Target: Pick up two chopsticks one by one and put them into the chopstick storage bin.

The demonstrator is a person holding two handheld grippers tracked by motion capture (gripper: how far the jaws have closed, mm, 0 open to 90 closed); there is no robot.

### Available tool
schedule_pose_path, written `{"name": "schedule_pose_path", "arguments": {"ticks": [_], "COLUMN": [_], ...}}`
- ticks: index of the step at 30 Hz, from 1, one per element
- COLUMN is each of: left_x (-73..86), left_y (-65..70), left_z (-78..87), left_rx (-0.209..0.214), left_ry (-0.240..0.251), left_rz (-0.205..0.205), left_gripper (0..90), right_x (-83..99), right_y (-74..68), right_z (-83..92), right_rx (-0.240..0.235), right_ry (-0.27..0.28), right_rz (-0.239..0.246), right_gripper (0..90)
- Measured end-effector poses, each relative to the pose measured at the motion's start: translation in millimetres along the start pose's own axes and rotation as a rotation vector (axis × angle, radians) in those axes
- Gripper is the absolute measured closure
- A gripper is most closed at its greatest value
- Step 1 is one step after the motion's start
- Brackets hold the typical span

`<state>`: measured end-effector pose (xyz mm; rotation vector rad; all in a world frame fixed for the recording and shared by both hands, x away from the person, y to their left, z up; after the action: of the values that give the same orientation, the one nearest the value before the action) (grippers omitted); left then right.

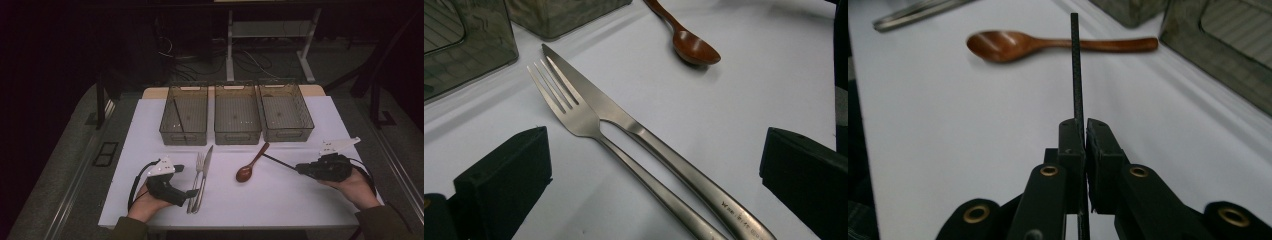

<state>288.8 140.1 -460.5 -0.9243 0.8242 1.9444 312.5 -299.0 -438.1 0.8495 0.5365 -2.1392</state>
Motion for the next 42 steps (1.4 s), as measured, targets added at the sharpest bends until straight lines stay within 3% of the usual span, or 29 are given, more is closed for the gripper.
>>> {"name": "schedule_pose_path", "arguments": {"ticks": [12, 25, 42], "left_x": [0.0, -0.3, -1.7], "left_y": [0.4, 0.6, 1.6], "left_z": [-0.5, 0.2, 0.8], "left_rx": [0.002, 0.005, 0.01], "left_ry": [-0.001, 0.007, 0.014], "left_rz": [-0.002, 0.0, -0.004], "left_gripper": [0.0, 0.0, 0.0], "right_x": [-48.7, -118.4, -208.2], "right_y": [-8.3, -14.0, -20.6], "right_z": [-6.3, -41.6, -98.6], "right_rx": [-0.009, 0.03, 0.069], "right_ry": [0.052, 0.076, 0.046], "right_rz": [0.026, 0.051, 0.055], "right_gripper": [84.9, 84.8, 84.9]}}
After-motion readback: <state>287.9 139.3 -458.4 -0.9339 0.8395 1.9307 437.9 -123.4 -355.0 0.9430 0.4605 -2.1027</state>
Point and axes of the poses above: each handheld gripper's, and its own axes: z roughly backward along the jaws, x roughly out of its underside, y roughly to its right, the point moved 4 cm from there along -z, roughly forward along the jaws, and after that the axes turned 5 degrees about x, right-handed, at the moved point
